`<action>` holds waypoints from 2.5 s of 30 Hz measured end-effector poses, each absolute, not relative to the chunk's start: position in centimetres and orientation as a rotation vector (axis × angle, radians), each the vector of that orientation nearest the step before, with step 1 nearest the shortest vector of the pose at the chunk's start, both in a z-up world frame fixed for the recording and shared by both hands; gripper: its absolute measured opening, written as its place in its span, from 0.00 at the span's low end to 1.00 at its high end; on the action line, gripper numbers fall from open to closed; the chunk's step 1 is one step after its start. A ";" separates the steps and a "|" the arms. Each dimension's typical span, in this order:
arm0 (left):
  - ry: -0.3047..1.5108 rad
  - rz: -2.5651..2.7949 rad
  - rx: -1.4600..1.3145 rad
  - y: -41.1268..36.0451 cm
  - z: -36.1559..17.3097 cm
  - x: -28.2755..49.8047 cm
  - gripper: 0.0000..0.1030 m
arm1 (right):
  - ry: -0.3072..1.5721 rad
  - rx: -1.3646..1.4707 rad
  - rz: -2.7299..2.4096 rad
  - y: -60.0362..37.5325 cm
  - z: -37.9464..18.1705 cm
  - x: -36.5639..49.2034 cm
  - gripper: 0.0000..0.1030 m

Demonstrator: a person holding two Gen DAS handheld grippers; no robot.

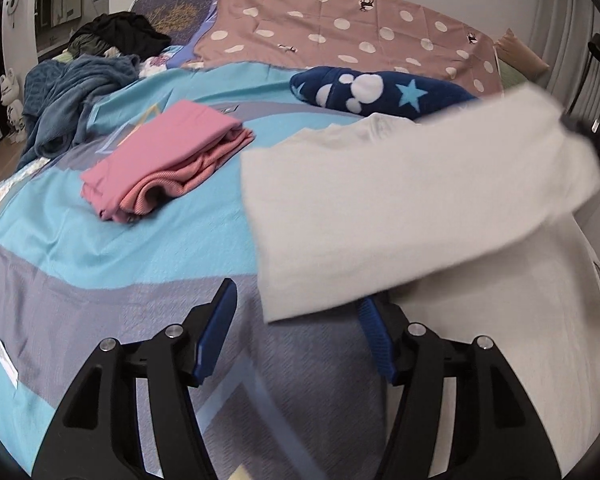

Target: Fold small clothes

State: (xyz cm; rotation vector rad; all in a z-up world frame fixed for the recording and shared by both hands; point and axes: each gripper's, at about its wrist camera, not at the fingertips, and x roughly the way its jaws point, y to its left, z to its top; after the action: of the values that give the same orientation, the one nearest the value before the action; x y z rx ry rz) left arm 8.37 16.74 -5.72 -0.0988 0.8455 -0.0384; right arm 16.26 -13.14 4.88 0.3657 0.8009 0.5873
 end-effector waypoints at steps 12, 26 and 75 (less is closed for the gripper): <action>0.800 0.020 0.131 11.6 -5.1 12.8 0.64 | 0.656 0.385 0.401 -21.9 10.6 17.4 0.06; 0.796 0.106 0.215 11.8 -5.4 12.0 0.73 | 0.889 0.524 0.158 -30.8 -1.8 16.9 0.06; 0.884 -0.221 -0.196 14.4 -6.7 12.7 0.12 | 1.048 -0.068 0.583 10.2 -4.0 31.4 0.02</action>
State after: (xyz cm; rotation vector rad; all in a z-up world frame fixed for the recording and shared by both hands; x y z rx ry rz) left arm 12.66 14.37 -6.67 -0.1963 0.8836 -0.2210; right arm 31.44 10.19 -3.98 -0.0677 1.0479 0.5832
